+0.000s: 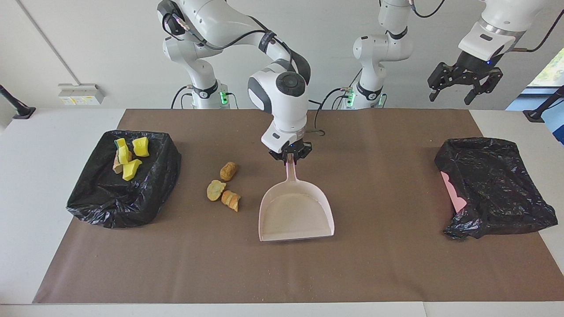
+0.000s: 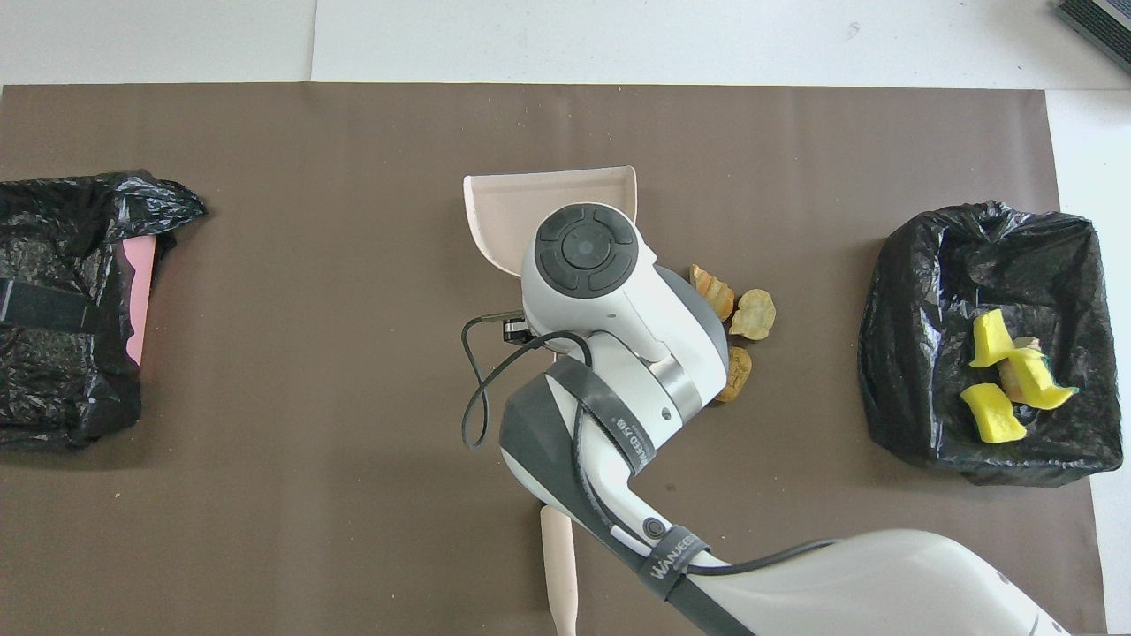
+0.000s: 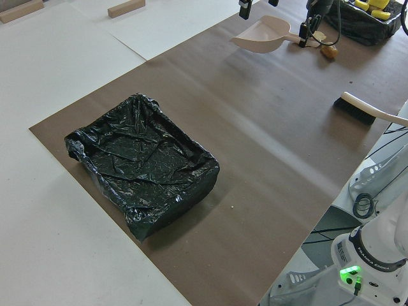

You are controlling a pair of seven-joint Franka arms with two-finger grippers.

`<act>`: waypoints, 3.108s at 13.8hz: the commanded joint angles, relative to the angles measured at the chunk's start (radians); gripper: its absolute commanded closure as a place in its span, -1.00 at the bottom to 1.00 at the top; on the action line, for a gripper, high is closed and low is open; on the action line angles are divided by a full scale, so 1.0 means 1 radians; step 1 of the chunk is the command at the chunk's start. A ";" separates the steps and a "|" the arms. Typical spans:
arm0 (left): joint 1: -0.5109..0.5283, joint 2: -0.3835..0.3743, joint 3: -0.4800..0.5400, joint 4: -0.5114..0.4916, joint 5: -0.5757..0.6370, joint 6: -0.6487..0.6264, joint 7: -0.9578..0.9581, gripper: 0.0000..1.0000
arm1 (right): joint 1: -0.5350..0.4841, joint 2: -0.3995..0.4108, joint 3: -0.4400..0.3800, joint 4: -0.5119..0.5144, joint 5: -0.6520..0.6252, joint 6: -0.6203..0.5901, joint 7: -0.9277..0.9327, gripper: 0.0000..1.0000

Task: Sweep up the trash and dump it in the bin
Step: 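Bring the empty dustpan back and set it on the mat with the right gripper, then grasp the dustpan handle with the left gripper and lift it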

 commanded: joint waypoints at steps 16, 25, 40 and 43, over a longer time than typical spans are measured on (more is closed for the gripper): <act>-0.001 -0.019 -0.007 -0.016 0.012 -0.027 -0.002 -1.00 | 0.004 -0.018 0.000 -0.054 0.001 0.007 -0.020 -1.00; -0.008 -0.020 -0.020 -0.016 0.002 -0.056 0.015 -1.00 | 0.070 -0.534 0.004 -0.528 0.319 -0.102 -0.029 -1.00; -0.240 0.090 -0.189 -0.264 0.002 0.410 -0.377 -1.00 | 0.380 -0.627 0.006 -0.965 0.525 0.285 0.103 -1.00; -0.327 0.210 -0.188 -0.264 0.017 0.543 -0.553 -1.00 | 0.380 -0.638 0.006 -0.965 0.502 0.223 0.111 -1.00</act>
